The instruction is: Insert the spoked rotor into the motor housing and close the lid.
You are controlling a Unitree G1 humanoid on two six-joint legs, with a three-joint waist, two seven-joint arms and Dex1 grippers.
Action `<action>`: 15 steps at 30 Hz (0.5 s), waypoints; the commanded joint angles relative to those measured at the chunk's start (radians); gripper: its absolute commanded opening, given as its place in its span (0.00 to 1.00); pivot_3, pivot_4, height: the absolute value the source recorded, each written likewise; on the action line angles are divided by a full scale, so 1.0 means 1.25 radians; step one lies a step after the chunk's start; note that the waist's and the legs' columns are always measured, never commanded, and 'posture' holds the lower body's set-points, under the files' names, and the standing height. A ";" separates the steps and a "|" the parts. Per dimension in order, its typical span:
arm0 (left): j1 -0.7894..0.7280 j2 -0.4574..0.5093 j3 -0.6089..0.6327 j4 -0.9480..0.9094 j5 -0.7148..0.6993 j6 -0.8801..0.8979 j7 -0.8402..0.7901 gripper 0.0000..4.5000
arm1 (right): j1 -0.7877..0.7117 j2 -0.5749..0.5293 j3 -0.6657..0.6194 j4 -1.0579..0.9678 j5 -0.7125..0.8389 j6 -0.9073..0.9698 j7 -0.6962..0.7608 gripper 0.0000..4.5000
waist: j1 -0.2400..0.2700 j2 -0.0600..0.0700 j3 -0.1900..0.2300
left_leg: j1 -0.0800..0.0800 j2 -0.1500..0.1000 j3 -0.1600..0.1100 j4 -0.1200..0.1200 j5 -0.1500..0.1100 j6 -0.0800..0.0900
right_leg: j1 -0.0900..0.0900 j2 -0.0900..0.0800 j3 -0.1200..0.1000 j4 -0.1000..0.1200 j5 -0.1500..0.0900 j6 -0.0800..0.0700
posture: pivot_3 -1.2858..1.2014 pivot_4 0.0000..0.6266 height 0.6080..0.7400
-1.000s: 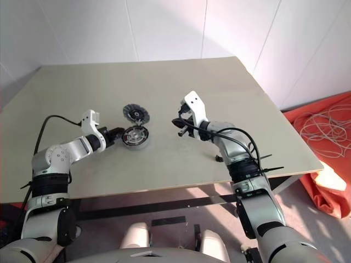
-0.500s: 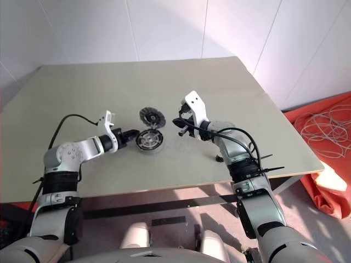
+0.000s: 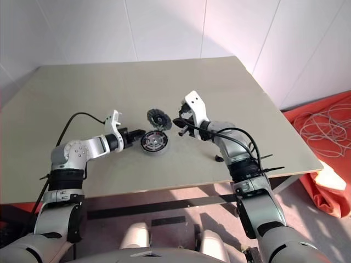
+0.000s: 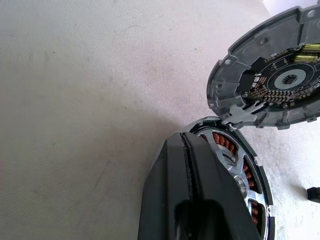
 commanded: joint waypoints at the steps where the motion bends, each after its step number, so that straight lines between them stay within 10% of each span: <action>1: 0.007 0.048 0.014 0.001 0.014 -0.029 -0.022 0.01 | -0.016 -0.021 -0.007 -0.026 -0.011 -0.015 0.002 0.00 | -0.004 0.000 0.000 | 0.000 0.000 0.000 0.000 0.000 0.000 | 0.000 0.000 0.000 0.000 0.000 0.000 | 0.52 0.00 1.00; 10: 0.094 0.179 -0.019 -0.097 0.018 -0.051 -0.128 0.01 | -0.020 -0.131 0.017 -0.137 -0.012 0.090 0.085 0.00 | -0.016 0.001 0.000 | -0.001 0.000 0.000 -0.001 0.000 0.000 | -0.002 0.001 0.000 -0.001 0.000 0.000 | 0.52 0.00 1.00; 15: 0.091 0.192 -0.045 -0.103 0.033 -0.066 -0.143 0.00 | -0.116 0.025 -0.150 -0.225 0.187 0.420 -0.032 0.04 | -0.026 0.002 0.001 | 0.000 0.000 0.001 -0.002 0.000 0.000 | -0.004 0.001 0.001 0.002 0.000 0.000 | 0.52 0.00 1.00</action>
